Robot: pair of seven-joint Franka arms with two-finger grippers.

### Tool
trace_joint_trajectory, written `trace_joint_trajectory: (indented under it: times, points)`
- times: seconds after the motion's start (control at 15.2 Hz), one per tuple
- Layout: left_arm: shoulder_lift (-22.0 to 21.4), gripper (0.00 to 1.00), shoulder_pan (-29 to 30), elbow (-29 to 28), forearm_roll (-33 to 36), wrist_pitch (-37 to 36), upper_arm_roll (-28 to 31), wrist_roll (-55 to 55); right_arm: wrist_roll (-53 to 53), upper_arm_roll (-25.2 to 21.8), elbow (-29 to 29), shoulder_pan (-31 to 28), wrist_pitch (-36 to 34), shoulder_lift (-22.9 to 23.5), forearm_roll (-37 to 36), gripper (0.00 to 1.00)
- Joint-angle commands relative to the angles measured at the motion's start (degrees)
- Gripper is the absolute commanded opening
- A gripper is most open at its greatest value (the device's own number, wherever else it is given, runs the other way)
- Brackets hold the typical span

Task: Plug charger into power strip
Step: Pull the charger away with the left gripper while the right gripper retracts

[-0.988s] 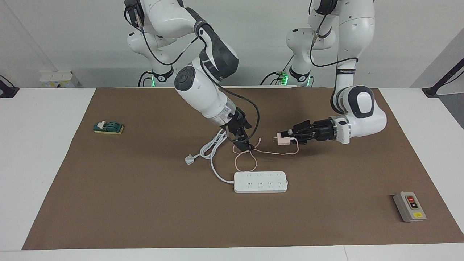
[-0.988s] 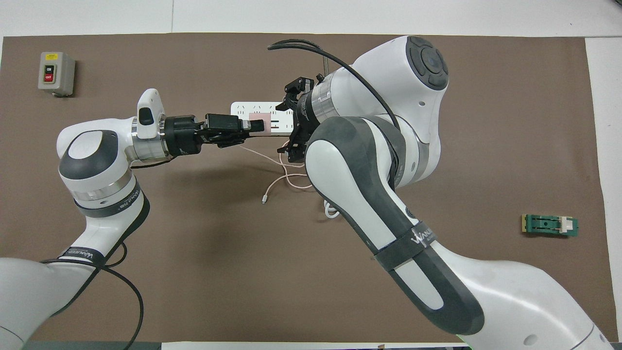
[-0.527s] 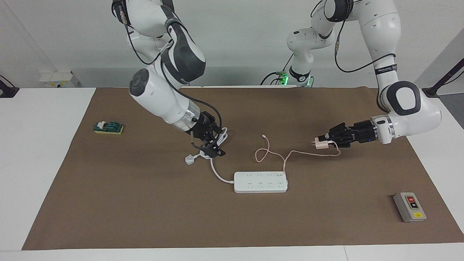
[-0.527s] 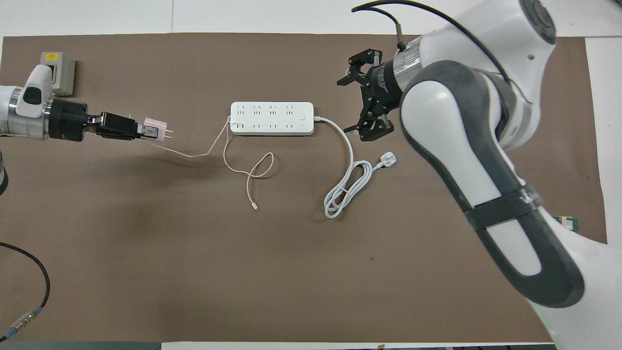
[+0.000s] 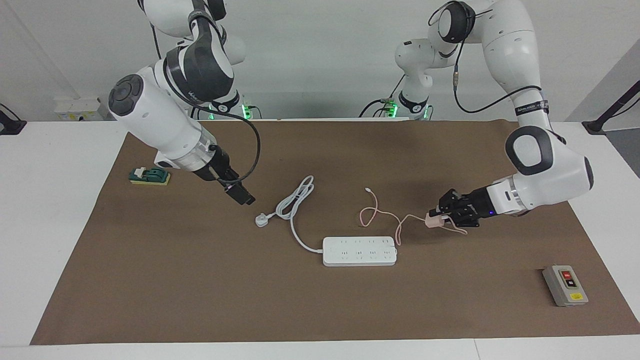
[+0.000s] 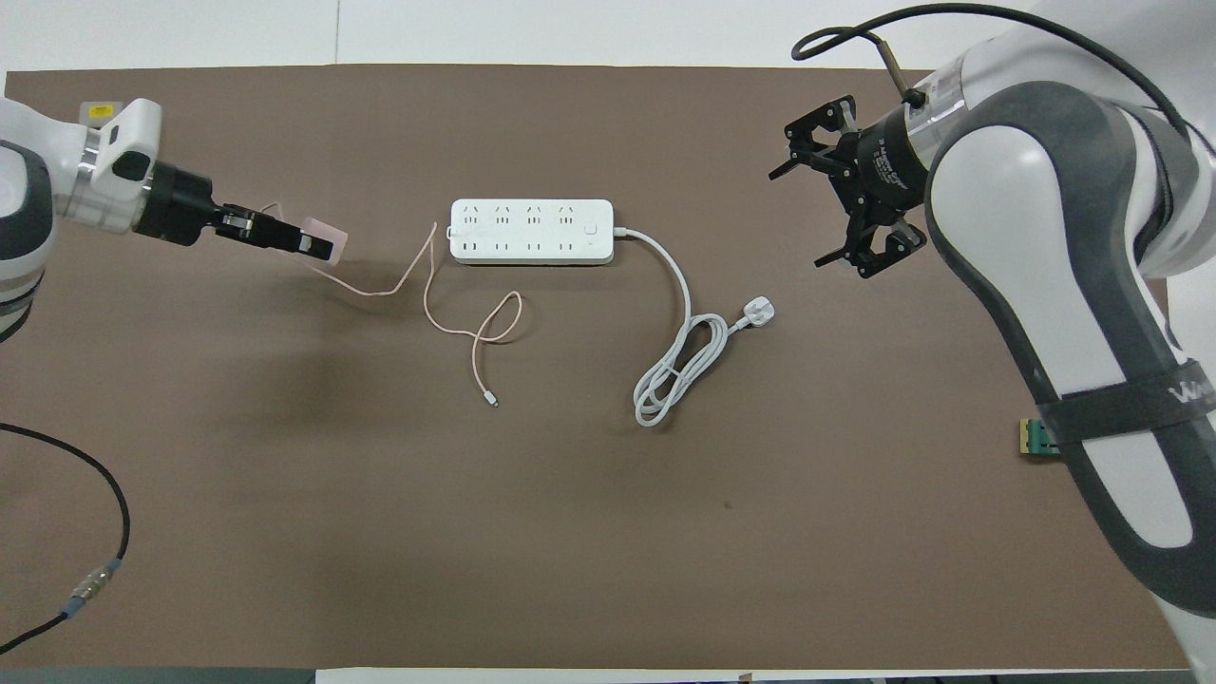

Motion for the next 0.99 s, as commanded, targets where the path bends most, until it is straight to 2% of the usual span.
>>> trace_joint_trajectory:
  times: [0.0,0.07,0.26,0.46,0.66,0.92]
  points:
    - [2.4,0.04,-2.9,4.0,2.5,1.8,0.8,2.5,-8.4,0.4,-0.4,-2.1,-2.4,-1.4,-4.2,1.00]
    - [2.7,0.04,-4.1,4.3,2.6,3.9,0.8,4.7,-11.8,0.4,-0.4,-2.8,-2.5,-2.0,-5.9,1.00]
    - [3.0,0.01,-6.6,4.4,8.5,7.2,0.7,10.3,-22.7,0.3,-0.4,-3.6,-2.5,-3.2,-10.5,1.00]
    - [3.0,0.00,-8.7,4.3,11.6,9.3,0.8,11.4,-34.2,0.0,-0.5,-4.5,-2.6,-5.0,-12.1,1.00]
    - [3.0,0.00,-10.3,3.9,18.0,15.8,0.5,12.1,-41.3,0.0,-0.7,-5.9,-4.0,-6.7,-12.5,1.00]
    - [3.0,0.00,-12.0,3.2,19.1,17.1,0.6,17.1,-52.0,0.1,-1.7,-6.3,-5.6,-10.5,-18.3,1.00]
